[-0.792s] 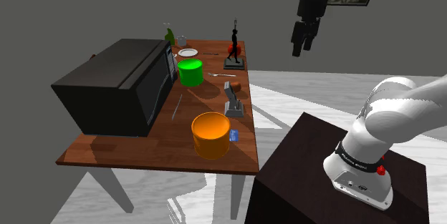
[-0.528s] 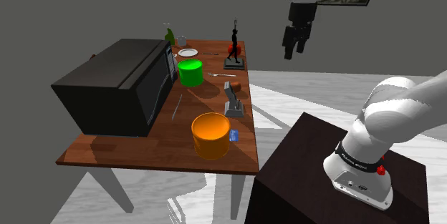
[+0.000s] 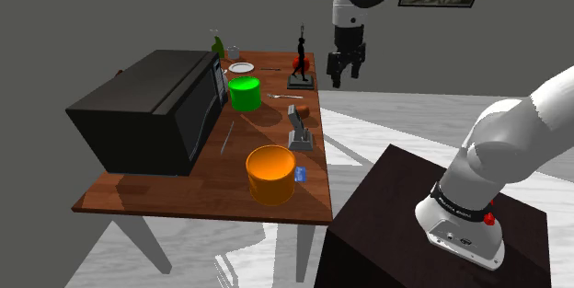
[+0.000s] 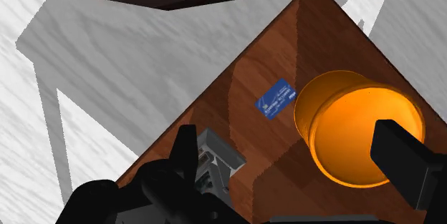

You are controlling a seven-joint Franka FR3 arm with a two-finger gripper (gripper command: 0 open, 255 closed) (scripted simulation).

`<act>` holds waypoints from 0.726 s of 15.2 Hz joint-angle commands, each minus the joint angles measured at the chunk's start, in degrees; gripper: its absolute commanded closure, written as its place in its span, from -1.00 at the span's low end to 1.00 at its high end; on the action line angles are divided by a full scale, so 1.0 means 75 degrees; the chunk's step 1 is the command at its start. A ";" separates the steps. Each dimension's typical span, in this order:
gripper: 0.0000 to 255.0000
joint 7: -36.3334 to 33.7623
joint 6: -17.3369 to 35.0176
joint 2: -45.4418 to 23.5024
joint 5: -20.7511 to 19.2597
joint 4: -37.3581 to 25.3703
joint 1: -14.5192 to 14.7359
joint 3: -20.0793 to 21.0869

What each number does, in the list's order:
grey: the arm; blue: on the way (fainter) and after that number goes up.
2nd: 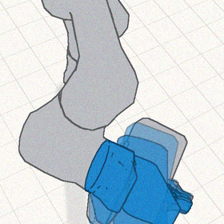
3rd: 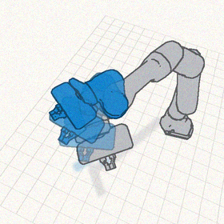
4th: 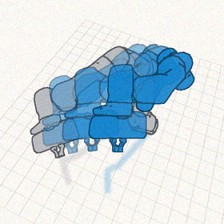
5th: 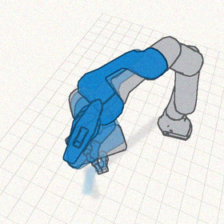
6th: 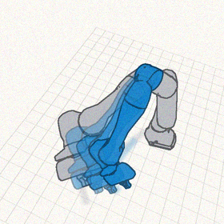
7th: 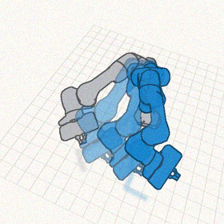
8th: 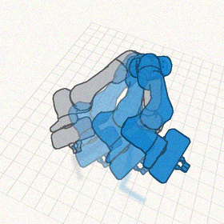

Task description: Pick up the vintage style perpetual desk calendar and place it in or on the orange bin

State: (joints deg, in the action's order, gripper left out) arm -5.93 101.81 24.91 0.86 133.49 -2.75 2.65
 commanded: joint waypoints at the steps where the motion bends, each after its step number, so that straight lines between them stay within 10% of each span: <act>1: -1.00 -0.0208 0.0283 -0.0654 -0.0121 -0.0304 -0.0056 0.0078; 11: -1.00 -0.1330 0.1168 -0.3786 -0.0937 -0.2162 -0.0204 0.0232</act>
State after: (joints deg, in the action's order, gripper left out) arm -15.28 110.35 -0.72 -5.38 119.51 -4.07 4.55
